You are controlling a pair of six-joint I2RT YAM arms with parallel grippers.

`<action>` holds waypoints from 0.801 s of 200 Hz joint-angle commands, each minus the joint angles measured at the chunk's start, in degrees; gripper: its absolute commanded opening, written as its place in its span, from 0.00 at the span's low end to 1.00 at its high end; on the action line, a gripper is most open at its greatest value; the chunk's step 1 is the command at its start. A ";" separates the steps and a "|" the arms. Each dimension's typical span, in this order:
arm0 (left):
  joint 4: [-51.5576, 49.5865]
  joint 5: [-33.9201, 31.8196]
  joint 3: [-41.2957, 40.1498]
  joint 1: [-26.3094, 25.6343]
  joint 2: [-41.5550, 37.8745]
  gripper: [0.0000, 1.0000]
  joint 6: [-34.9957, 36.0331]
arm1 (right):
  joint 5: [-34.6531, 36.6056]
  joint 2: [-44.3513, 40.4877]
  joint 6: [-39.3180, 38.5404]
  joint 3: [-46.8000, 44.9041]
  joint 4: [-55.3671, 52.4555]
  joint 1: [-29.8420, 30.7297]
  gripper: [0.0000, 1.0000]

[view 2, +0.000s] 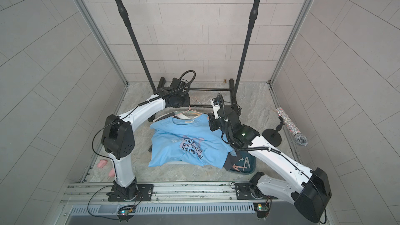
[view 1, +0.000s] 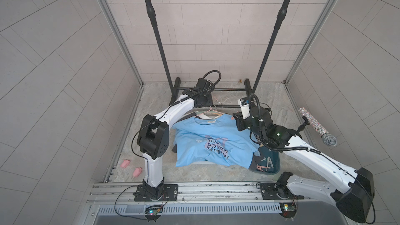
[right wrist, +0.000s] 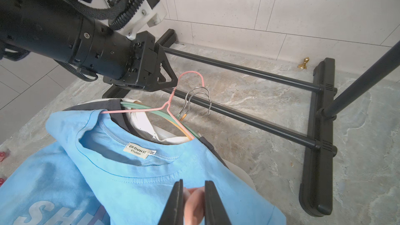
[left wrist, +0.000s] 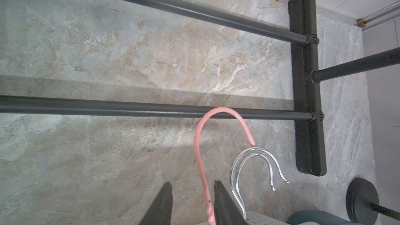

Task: Use clothespins to secure the t-shirt on both sides of the hanger
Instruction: Pick up the hanger from the basket.

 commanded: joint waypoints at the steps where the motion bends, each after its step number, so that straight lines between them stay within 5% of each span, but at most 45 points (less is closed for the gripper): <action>1: 1.88 1.18 -0.50 0.34 -0.82 0.35 -1.27 | -0.43 0.09 -0.90 -0.58 1.73 -0.06 0.00; 110: -0.39 3.34 0.79 0.16 3.42 0.25 -2.10 | -0.72 0.54 -4.87 1.05 0.34 -0.14 0.00; 160: -0.82 3.92 0.95 0.25 1.87 0.07 -1.57 | -3.73 -1.06 -12.08 -0.41 2.95 -0.14 0.00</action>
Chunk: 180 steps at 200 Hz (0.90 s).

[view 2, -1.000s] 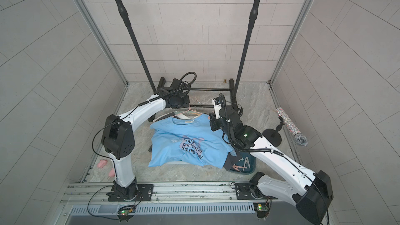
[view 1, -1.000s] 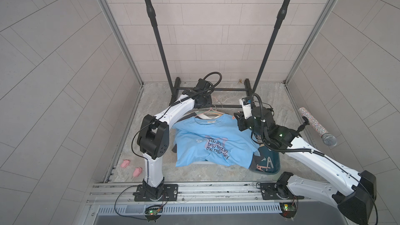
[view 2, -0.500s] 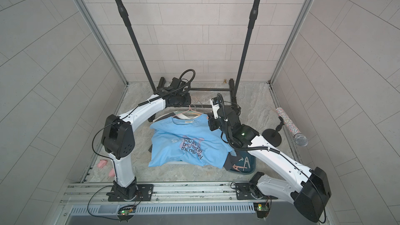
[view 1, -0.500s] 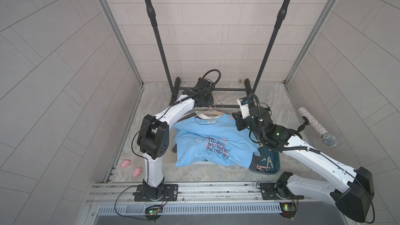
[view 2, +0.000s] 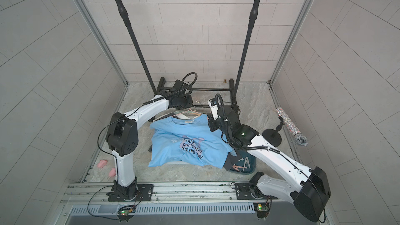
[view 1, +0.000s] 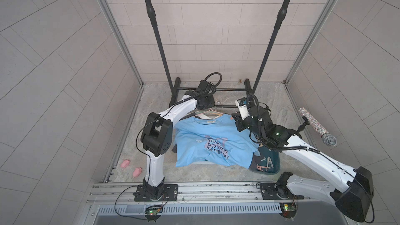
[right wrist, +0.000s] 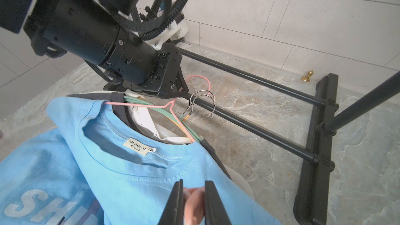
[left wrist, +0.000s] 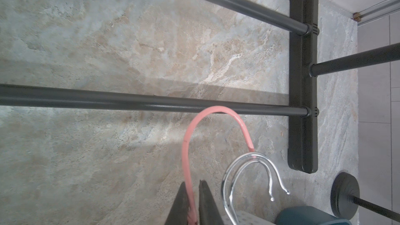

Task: Use clothespins to secure the t-shirt on both sides of the hanger
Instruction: Pick up the hanger from the basket.

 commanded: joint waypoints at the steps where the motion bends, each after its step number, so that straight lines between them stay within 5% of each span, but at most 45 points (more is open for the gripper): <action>1: -2.41 0.12 0.89 0.25 -1.39 0.06 1.12 | -2.04 -1.62 -5.64 -0.49 2.26 -0.14 0.00; 15: -2.26 0.61 0.78 0.25 -2.86 0.00 1.11 | -4.18 -2.95 -9.14 -1.81 4.83 -0.13 0.00; 129: 5.04 3.59 -7.79 0.26 -14.26 0.00 -1.67 | -21.86 -0.41 -16.42 -0.22 5.22 -9.63 0.00; 180: -1.83 -11.99 -6.26 0.98 -7.95 0.00 1.29 | -18.31 2.45 -15.17 0.78 3.79 -9.82 0.00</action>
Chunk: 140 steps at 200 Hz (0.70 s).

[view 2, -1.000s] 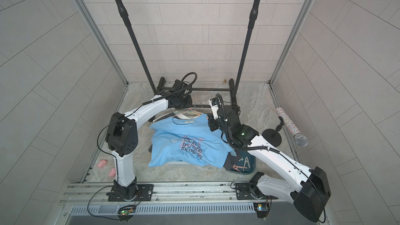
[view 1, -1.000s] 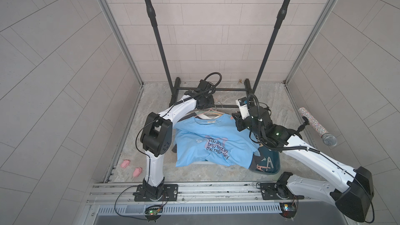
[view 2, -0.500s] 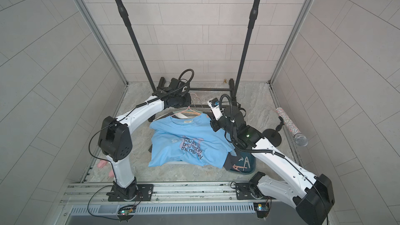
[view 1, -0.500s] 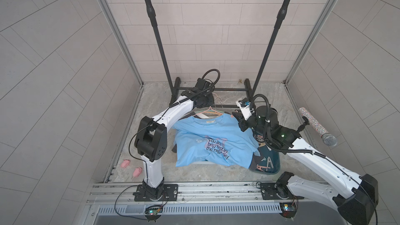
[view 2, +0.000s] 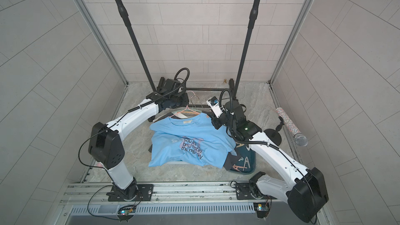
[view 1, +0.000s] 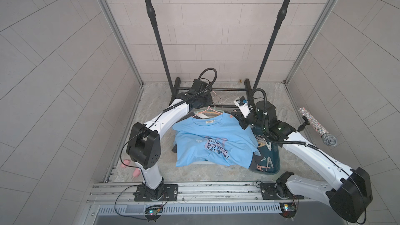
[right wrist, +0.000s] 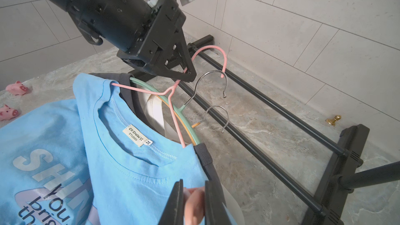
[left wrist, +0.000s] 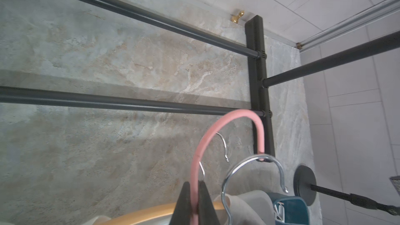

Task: Use clothespins to secure the t-shirt on both sides of the hanger
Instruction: Pick up the hanger from the basket.

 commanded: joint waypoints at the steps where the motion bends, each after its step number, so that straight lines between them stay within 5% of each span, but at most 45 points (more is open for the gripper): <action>1: -5.76 -10.55 1.64 1.15 3.94 0.00 2.56 | 1.06 0.58 0.19 1.45 -0.40 -0.15 0.00; 58: -12.27 -12.44 10.48 5.11 10.35 0.00 1.47 | 2.44 2.27 3.08 2.79 -3.09 -0.15 0.00; 109: -10.42 -21.49 6.51 5.31 2.02 0.00 0.76 | 4.29 2.19 2.31 2.57 -3.17 -0.15 0.00; 140: -0.57 -6.75 -0.25 5.39 -2.31 0.00 0.79 | 2.09 1.76 0.76 2.34 -1.56 -0.17 0.00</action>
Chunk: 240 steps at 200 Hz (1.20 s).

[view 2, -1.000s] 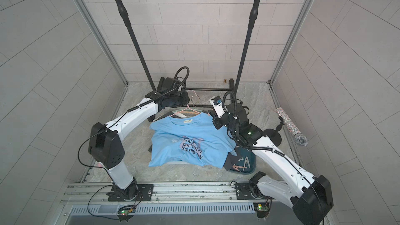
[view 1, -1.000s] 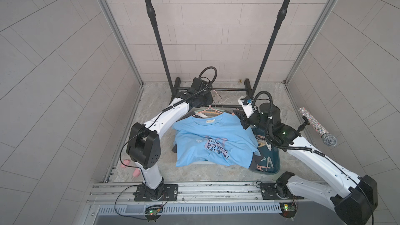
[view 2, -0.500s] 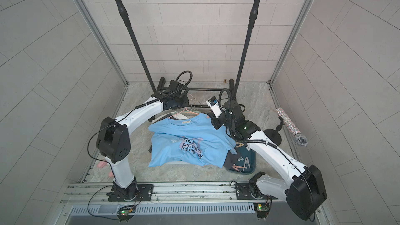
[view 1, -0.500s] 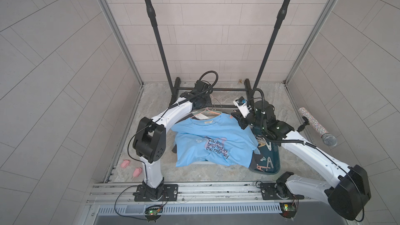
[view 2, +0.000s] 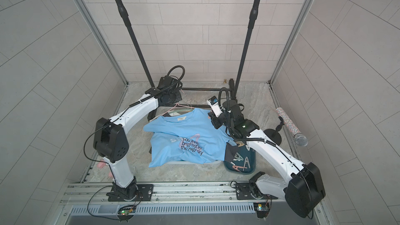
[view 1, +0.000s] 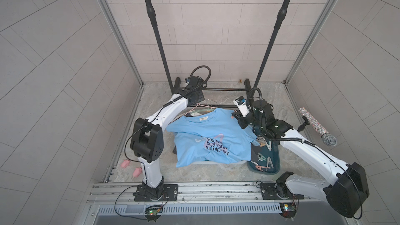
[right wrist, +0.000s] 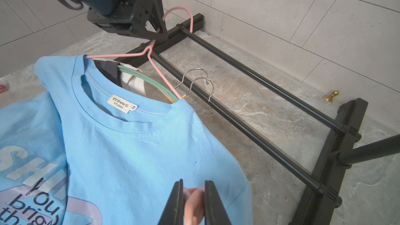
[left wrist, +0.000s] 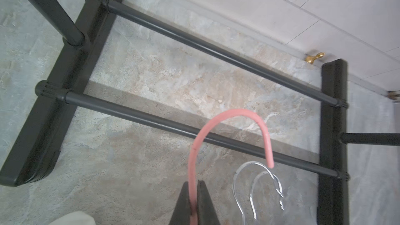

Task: Use clothespins to secure the t-shirt on both sides of the hanger
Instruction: Pick up the hanger from the basket, then clamp the T-shirt on the hanger.

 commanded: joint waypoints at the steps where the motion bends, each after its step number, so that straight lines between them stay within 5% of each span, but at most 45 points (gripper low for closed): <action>1: 4.72 6.24 -3.53 1.00 -3.69 0.00 2.21 | -1.01 -0.79 -1.47 1.15 1.31 -0.07 0.00; 48: 11.92 16.18 -6.92 0.36 -8.80 0.00 2.19 | -4.59 -3.07 -6.61 1.26 3.64 -0.19 0.00; 126: 15.37 17.83 -9.04 0.33 -15.02 0.00 3.30 | -15.54 1.60 -12.78 6.67 3.51 -0.98 0.00; 240: 19.20 20.64 -10.98 0.33 -17.42 0.00 3.61 | -16.85 2.72 -15.56 10.20 3.96 -3.49 0.00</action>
